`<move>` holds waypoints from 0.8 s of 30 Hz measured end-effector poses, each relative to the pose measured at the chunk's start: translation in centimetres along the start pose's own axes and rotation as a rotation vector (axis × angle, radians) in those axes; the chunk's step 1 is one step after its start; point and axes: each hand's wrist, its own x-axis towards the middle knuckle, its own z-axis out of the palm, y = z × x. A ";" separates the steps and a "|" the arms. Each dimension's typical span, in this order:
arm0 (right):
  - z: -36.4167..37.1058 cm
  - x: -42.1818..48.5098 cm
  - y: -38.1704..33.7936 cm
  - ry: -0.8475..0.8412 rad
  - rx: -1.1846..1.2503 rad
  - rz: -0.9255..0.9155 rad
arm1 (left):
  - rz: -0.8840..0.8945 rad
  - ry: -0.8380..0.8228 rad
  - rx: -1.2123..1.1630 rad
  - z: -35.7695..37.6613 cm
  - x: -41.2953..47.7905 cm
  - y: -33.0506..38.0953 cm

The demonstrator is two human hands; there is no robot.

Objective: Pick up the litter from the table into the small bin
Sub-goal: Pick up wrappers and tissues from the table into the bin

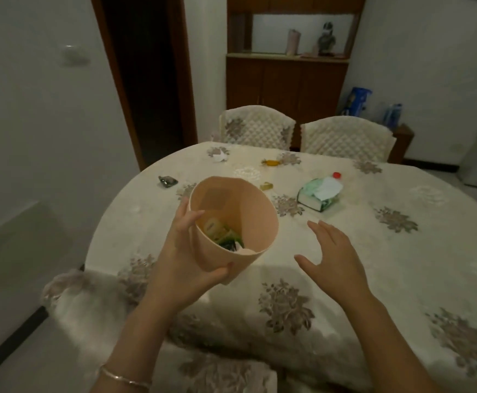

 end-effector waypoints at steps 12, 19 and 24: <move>9.0 7.5 10.9 -0.244 -0.089 0.411 | -0.043 -0.249 -0.158 6.4 6.6 -6.5; 13.6 7.3 13.2 -0.104 -0.027 0.382 | -0.072 -0.258 -0.095 6.3 7.1 -7.5; 11.9 7.6 10.8 0.027 0.128 0.395 | -0.054 -0.251 -0.156 5.7 7.1 -7.8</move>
